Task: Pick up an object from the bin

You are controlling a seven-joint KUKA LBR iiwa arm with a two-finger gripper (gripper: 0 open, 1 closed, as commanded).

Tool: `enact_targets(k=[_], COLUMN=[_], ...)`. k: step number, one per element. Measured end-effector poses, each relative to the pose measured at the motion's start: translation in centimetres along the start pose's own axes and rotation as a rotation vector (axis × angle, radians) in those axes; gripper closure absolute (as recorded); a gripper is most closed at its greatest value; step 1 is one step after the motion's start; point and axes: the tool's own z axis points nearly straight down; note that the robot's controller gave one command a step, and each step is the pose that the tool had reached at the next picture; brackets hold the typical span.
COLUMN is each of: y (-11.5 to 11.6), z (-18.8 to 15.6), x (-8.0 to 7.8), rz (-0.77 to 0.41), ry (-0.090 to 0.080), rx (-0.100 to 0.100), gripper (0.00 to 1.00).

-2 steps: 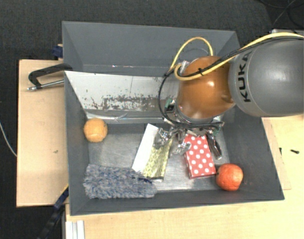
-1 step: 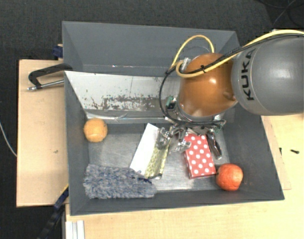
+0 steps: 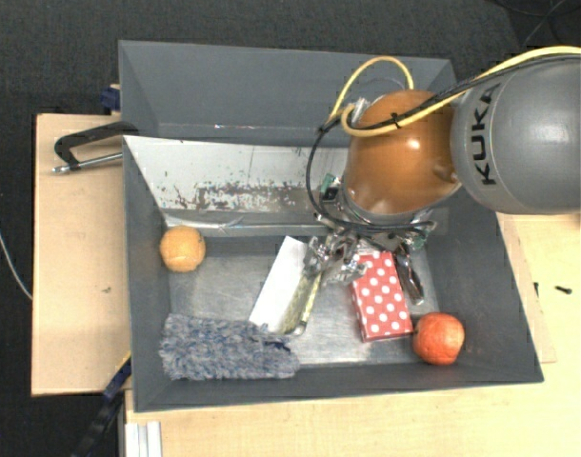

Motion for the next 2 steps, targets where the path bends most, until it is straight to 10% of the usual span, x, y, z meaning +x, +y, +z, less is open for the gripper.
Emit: enact_targets(k=[2], y=[0.0], z=[-3.7], x=[-0.2], rz=[0.001], ry=[-0.001], rx=[0.000], gripper=[1.00])
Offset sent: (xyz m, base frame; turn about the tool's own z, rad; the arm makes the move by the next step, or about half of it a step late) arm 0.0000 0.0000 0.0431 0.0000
